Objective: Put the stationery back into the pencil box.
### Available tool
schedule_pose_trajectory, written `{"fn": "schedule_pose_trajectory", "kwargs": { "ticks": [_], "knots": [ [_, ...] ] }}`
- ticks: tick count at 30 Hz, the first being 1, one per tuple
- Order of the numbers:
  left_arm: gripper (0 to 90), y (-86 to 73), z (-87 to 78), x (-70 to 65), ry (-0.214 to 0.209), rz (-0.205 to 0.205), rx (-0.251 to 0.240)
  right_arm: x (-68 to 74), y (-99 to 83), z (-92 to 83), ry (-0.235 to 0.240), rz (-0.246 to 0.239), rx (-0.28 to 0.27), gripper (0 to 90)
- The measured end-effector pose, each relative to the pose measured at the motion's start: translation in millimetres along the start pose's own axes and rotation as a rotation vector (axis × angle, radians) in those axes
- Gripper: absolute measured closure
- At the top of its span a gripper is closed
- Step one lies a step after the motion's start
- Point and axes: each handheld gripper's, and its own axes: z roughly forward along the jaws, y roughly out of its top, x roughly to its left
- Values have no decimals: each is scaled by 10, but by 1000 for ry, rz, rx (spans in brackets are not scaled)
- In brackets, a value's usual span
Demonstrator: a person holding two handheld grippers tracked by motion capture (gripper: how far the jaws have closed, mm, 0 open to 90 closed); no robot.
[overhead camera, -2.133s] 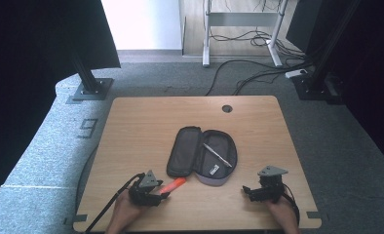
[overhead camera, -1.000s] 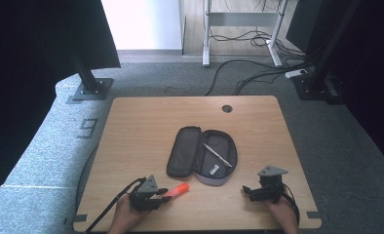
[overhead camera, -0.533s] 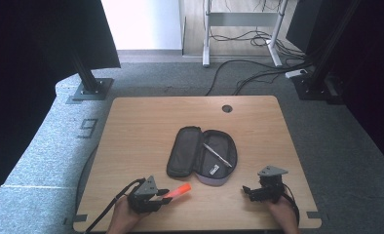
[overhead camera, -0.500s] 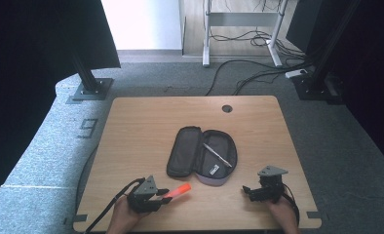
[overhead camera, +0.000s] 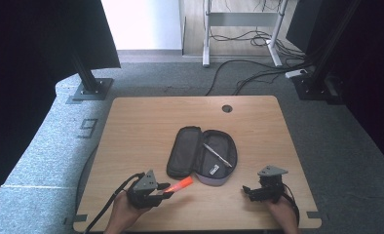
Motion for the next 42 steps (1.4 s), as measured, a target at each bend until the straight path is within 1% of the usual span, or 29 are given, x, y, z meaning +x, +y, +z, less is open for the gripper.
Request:
{"fn": "schedule_pose_trajectory", "kwargs": {
  "ticks": [4,9,12,15,17,20,22,23,26,33,35,38,42],
  "knots": [
    [667,82,12,23,17,6,-1,0,0,0,0,0,0,0],
    [667,198,58,83,26,-3,-7,0,0,0,0,0,0,0],
    [667,252,94,124,19,-14,-13,0,0,0,0,0,0,0],
    [667,320,151,172,27,-19,-13,0,0,0,0,0,0,0],
    [667,355,183,202,24,-24,-15,0,0,0,0,0,0,0],
    [667,419,245,245,35,-22,-5,-1,1,0,0,0,0,0],
    [667,452,288,284,21,-31,-9,-1,1,0,0,0,0,0],
    [667,471,311,299,22,-32,-4,-1,1,0,0,0,0,0],
    [667,527,371,327,32,-24,6,-1,1,0,0,0,0,0],
    [667,632,469,385,43,-23,-4,-1,1,0,0,0,0,0],
    [667,654,493,408,42,-29,-15,-1,1,0,0,0,0,0],
    [667,696,536,437,48,-29,-9,-1,1,0,0,0,0,0],
    [667,759,592,475,41,-37,-16,-1,1,0,0,0,0,0]
  ]
}}
